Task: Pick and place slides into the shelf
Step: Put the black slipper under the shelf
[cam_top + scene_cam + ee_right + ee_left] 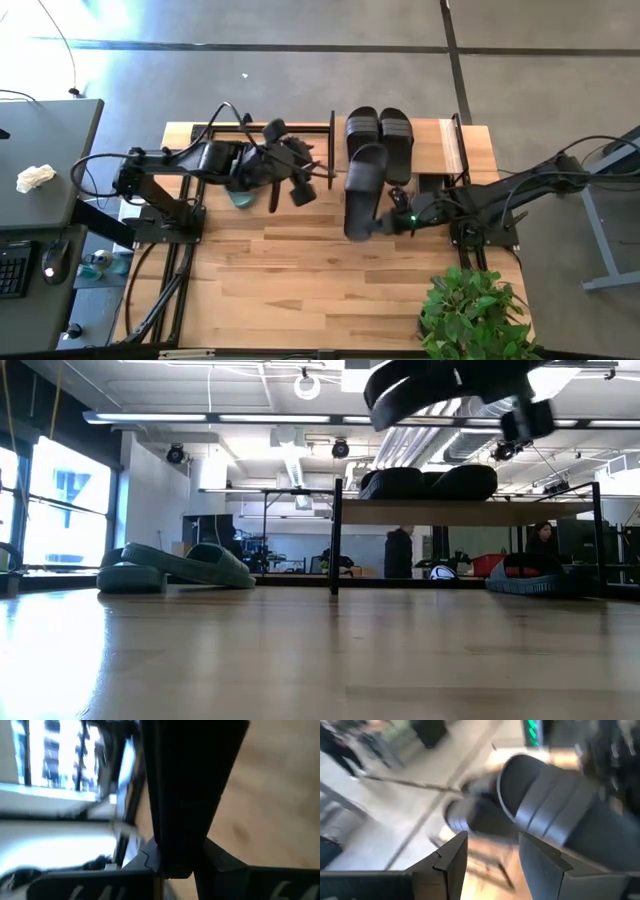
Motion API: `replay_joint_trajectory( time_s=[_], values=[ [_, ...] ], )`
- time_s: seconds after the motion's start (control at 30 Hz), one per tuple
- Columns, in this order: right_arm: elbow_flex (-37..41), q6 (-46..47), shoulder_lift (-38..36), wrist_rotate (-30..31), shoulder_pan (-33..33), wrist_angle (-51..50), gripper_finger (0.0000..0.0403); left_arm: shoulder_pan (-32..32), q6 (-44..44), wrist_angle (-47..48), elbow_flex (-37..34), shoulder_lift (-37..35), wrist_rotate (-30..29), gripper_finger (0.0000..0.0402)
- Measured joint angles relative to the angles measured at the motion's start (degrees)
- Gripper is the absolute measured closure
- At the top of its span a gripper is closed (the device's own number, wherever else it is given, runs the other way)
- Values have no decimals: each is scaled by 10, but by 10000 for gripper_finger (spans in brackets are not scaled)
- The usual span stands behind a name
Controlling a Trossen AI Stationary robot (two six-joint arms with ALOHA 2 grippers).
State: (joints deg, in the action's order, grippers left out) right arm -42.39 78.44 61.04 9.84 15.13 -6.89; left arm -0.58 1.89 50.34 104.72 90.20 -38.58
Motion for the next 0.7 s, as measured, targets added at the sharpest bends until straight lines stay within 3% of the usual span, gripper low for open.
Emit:
replay_joint_trajectory(
  time_s=[0.13,0.43,0.57,0.7],
  values=[
    [0,55,-14,-105,23,-58,367,7,11,71,0,-11,54,251],
    [2,185,-18,-237,93,-152,367,10,53,189,-21,-12,157,279],
    [62,235,-15,-232,103,-37,367,10,59,181,-50,-12,176,291],
    [168,320,-13,-152,130,126,367,10,65,162,-83,-12,184,303]
  ],
)
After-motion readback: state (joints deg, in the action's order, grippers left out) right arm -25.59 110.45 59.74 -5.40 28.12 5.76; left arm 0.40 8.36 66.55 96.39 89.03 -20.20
